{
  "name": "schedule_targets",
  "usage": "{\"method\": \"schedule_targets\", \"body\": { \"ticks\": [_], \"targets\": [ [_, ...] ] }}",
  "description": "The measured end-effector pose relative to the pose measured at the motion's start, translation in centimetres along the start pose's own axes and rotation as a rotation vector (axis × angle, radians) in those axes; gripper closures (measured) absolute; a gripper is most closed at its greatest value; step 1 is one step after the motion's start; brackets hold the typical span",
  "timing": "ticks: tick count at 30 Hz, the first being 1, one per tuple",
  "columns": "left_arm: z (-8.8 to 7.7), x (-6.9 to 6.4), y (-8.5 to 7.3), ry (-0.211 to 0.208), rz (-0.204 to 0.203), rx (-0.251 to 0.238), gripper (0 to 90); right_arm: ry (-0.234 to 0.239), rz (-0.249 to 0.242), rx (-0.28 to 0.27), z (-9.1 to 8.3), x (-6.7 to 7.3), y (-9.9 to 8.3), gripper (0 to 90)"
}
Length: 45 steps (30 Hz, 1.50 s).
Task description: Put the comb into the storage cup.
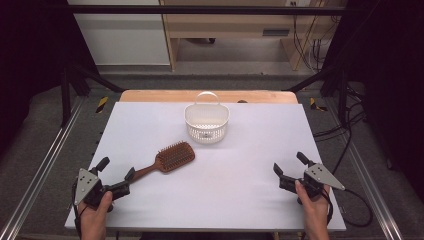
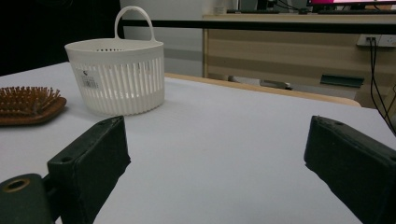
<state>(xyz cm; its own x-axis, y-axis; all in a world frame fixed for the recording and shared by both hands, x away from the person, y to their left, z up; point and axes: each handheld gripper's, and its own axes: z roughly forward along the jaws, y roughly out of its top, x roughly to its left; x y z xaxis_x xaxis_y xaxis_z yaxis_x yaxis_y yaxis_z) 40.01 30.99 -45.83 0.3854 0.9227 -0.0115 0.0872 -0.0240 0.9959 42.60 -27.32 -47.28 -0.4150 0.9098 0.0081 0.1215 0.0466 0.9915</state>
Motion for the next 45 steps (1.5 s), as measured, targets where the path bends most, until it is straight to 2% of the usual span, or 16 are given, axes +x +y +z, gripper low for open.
{"method": "schedule_targets", "body": {
  "ticks": [15, 20, 27, 31, 35, 39, 45],
  "targets": [
    [0.2, -0.1, 0.1, -0.001, -0.011, 0.019, 3.3, 0.006, -0.005, 0.02, 0.1, 0.2, -0.1, 6.1],
    [0.2, -0.2, 0.3, 0.001, -0.019, 0.039, 3.6, 0.011, -0.008, 0.025, 0.2, 0.3, -0.2, 6.0],
    [0.7, -0.5, 0.6, 0.011, -0.028, 0.077, 6.1, 0.009, -0.009, 0.066, 0.8, 0.5, -0.7, 6.4],
    [1.1, -0.5, 1.3, 0.03, -0.003, 0.114, 6.4, 0.013, -0.011, 0.08, 1.0, 0.6, -0.8, 6.5],
    [2.1, -0.3, 2.6, 0.025, 0.014, 0.153, 9.2, 0.019, -0.009, 0.078, 1.0, 0.6, -0.8, 6.6],
    [3.2, -0.6, 3.6, 0.006, 0.044, 0.195, 11.5, 0.022, -0.005, 0.071, 1.0, 0.5, -0.7, 6.8],
    [4.6, -0.9, 4.5, -0.018, 0.047, 0.258, 15.0, 0.024, -0.002, 0.07, 1.0, 0.6, -0.7, 7.0]
  ]
}}
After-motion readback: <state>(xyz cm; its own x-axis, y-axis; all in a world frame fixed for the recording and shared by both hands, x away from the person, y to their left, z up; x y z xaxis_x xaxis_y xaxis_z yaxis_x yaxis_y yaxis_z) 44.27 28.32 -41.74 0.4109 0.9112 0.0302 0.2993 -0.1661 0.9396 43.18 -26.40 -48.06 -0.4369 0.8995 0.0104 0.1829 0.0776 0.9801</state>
